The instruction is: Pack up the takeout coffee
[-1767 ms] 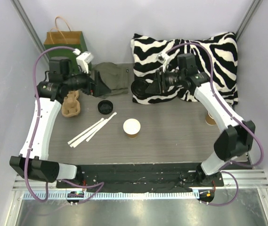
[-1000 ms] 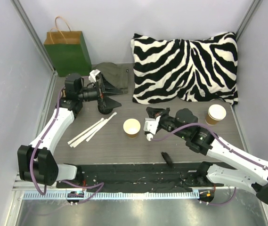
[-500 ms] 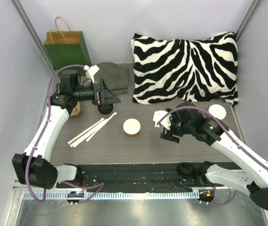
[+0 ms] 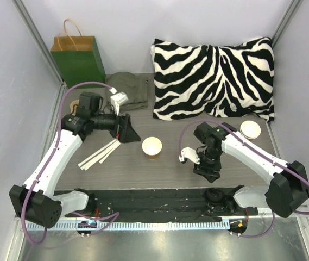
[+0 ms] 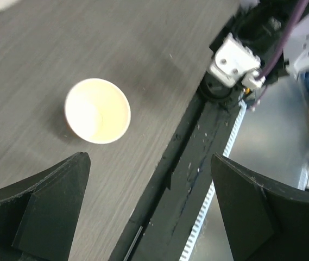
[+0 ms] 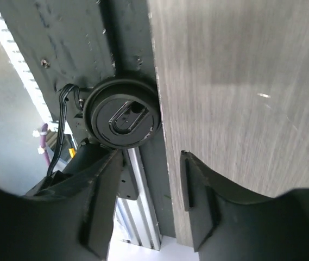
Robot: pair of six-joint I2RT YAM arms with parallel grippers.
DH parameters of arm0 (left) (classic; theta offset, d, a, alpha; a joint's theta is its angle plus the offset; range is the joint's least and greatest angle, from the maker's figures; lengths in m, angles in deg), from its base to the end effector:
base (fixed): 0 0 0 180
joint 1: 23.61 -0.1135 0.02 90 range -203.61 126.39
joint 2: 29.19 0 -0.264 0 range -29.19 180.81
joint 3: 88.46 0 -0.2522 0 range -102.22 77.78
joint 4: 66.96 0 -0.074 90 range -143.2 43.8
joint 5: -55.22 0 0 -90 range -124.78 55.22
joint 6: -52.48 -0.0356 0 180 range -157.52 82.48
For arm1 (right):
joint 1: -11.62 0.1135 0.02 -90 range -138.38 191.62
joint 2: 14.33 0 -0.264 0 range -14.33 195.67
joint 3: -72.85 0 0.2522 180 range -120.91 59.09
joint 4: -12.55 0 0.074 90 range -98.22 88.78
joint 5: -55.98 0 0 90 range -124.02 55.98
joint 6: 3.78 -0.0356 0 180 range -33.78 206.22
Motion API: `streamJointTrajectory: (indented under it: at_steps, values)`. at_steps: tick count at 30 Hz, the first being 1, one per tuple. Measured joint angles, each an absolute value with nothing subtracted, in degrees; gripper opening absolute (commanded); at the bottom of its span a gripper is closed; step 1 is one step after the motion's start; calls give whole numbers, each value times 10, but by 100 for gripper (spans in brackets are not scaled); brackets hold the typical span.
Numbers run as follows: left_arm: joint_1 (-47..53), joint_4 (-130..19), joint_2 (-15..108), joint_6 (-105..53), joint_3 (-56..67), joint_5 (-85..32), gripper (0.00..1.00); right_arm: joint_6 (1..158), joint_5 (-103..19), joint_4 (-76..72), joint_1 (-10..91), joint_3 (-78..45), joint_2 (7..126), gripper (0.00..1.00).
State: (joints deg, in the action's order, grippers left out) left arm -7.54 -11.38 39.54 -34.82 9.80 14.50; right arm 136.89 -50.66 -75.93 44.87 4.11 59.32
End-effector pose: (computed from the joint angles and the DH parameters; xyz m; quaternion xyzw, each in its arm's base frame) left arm 0.2246 -0.0928 0.3505 0.2634 0.8070 -0.4362 0.2984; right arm 0.1538 0.1130 0.2373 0.6581 -0.7383 -0.1474 0.0070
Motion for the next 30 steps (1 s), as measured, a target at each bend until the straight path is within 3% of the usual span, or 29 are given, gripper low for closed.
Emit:
streamJointTrajectory:
  at_steps: [11, 18, 30]
  values:
    - [-33, -114, 387, -364, 129, 138, 97, 1553, -551, -735, 448, 124, 538, 58]
    - [-33, -114, 390, -352, 128, 138, 97, 1706, -595, -729, 448, 153, 532, 47]
    - [-33, -127, 401, -334, 128, 138, 97, 1862, -586, -723, 448, 190, 556, 42]
